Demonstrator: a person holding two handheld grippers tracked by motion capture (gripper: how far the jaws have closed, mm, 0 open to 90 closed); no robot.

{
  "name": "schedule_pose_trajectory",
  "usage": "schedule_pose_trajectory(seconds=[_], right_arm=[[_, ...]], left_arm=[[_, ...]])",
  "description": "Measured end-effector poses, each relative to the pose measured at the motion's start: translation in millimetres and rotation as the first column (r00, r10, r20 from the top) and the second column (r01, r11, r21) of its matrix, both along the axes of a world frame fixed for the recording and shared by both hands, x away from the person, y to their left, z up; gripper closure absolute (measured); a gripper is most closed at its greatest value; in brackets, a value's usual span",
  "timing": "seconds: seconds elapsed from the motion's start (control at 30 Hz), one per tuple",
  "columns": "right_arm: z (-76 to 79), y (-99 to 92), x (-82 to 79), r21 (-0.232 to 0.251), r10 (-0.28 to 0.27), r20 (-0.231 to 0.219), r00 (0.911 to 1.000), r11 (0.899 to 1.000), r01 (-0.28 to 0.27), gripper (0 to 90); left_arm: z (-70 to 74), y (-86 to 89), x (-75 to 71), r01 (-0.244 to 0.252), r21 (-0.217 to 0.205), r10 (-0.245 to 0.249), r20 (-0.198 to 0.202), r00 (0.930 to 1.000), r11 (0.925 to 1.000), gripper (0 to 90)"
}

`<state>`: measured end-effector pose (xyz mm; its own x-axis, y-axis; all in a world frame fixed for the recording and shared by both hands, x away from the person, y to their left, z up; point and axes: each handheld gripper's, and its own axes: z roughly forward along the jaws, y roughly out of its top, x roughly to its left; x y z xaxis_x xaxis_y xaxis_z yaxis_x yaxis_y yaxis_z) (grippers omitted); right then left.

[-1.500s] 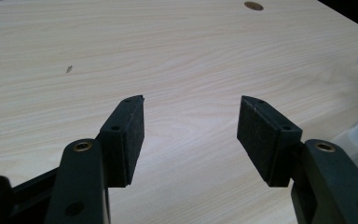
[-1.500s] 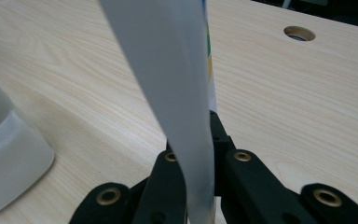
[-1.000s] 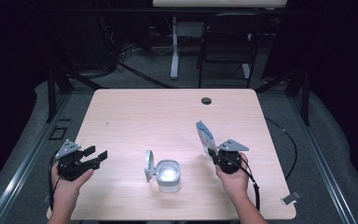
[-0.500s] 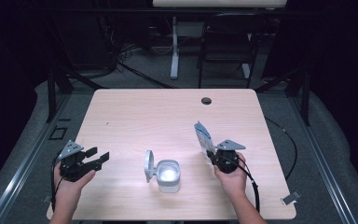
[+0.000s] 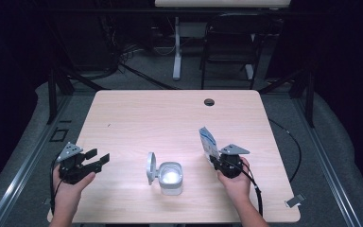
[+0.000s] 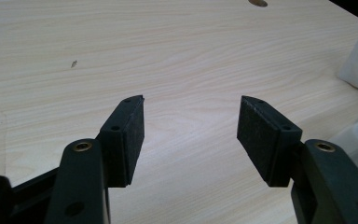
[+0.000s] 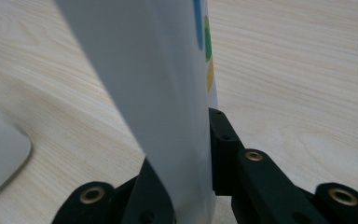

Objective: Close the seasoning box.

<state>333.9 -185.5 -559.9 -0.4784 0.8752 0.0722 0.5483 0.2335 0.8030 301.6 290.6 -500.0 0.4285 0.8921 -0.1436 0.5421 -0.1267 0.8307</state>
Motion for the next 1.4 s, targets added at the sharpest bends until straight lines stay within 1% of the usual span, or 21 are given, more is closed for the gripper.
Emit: schedule_pose_trajectory(seconds=[0.1,0.13,0.23,0.4,0.5,0.53,0.57,0.67,0.7,0.73,0.77,0.8,0.83,0.9,0.93,1.0,1.07,1.1,1.2,1.33,1.4], right_arm=[[-2.9,-1.5,-1.9,0.009,-0.006,0.000,1.0000,1.000,0.006,79.3],[-3.3,-2.6,-2.2,0.000,-0.005,-0.005,1.0000,1.000,0.005,78.2],[-4.4,-4.2,-3.2,0.020,-0.015,-0.010,0.9998,1.000,0.015,75.3],[-4.0,-5.5,-6.0,0.009,-0.019,-0.013,0.9997,1.000,0.019,72.3],[-2.5,-6.2,-7.1,0.015,-0.023,-0.007,0.9997,1.000,0.023,70.0],[-2.4,-6.0,-7.3,0.031,-0.022,-0.003,0.9997,0.999,0.022,69.2],[-2.0,-6.4,-7.8,0.018,-0.028,-0.003,0.9996,0.999,0.028,68.7],[-2.1,-6.8,-9.0,0.022,-0.032,-0.002,0.9995,0.999,0.032,66.6],[-2.1,-6.8,-9.4,0.038,-0.026,-0.001,0.9997,0.999,0.026,65.0],[-1.9,-7.4,-10.3,0.024,-0.030,0.000,0.9995,0.999,0.030,63.6],[-1.7,-7.6,-11.4,0.026,-0.033,0.004,0.9994,0.999,0.033,62.0],[-2.7,-7.2,-12.1,0.055,-0.029,0.013,0.9995,0.998,0.028,60.2],[-2.7,-7.9,-13.3,0.040,-0.035,0.012,0.9993,0.999,0.034,59.1],[-3.7,-9.0,-15.4,0.037,-0.034,0.013,0.9993,0.999,0.033,57.4],[-4.4,-9.3,-16.3,0.051,-0.031,0.016,0.9994,0.998,0.030,56.2],[-5.5,-10.6,-18.1,0.052,-0.027,0.017,0.9995,0.998,0.026,54.2],[-6.0,-12.0,-19.7,0.035,-0.023,0.023,0.9995,0.999,0.022,53.8],[-6.5,-11.6,-20.5,0.048,-0.020,0.031,0.9993,0.999,0.019,53.8],[-5.8,-11.5,-22.3,0.051,-0.023,0.046,0.9987,0.999,0.020,53.7],[-2.4,-12.3,-26.2,0.022,-0.016,0.050,0.9986,1.000,0.015,52.0],[-2.3,-11.0,-28.1,0.024,-0.012,0.065,0.9978,1.000,0.010,51.4]], left_arm=[[0.1,-0.1,0.1,0.001,0.001,-0.001,0.000,1.0000,1.0000,41.9],[0.2,-0.1,0.1,0.001,0.001,-0.001,0.000,1.0000,1.0000,41.9],[0.8,-0.4,0.1,0.001,0.003,-0.001,0.002,1.0000,1.0000,41.9],[1.3,-1.6,0.0,0.006,0.006,-0.006,0.002,1.0000,1.0000,41.9],[0.7,-2.9,0.0,0.007,0.004,-0.007,0.003,1.0000,1.0000,41.9],[0.8,-3.4,0.1,0.011,0.007,-0.011,0.002,0.9999,0.9999,41.9],[0.9,-4.1,0.0,0.012,0.008,-0.012,0.001,0.9999,0.9999,41.9],[0.6,-6.1,0.2,0.016,0.012,-0.016,0.001,0.9999,0.9998,41.9],[0.4,-6.6,0.3,0.019,0.010,-0.019,0.002,0.9998,0.9998,41.9],[0.4,-7.2,0.3,0.021,0.011,-0.021,0.001,0.9998,0.9997,41.9],[0.4,-7.6,0.3,0.023,0.012,-0.023,0.001,0.9997,0.9997,41.9],[0.3,-8.2,0.3,0.024,0.013,-0.024,0.001,0.9997,0.9996,41.9],[0.2,-8.8,0.5,0.026,0.013,-0.026,0.003,0.9997,0.9996,41.9],[0.4,-10.2,0.3,0.026,0.014,-0.026,0.003,0.9997,0.9996,41.9],[0.6,-10.8,0.2,0.030,0.013,-0.030,0.002,0.9996,0.9995,41.9],[0.9,-11.8,0.2,0.034,0.017,-0.034,0.003,0.9994,0.9993,41.9],[0.6,-13.1,0.2,0.036,0.017,-0.036,0.002,0.9994,0.9992,41.9],[0.5,-13.3,0.3,0.036,0.017,-0.036,0.002,0.9994,0.9992,41.9],[0.5,-14.0,0.2,0.037,0.021,-0.037,0.000,0.9993,0.9991,41.9],[0.4,-14.8,0.2,0.040,0.021,-0.040,0.002,0.9992,0.9990,41.9],[0.5,-16.0,0.2,0.044,0.024,-0.044,0.001,0.9990,0.9988,41.9]])
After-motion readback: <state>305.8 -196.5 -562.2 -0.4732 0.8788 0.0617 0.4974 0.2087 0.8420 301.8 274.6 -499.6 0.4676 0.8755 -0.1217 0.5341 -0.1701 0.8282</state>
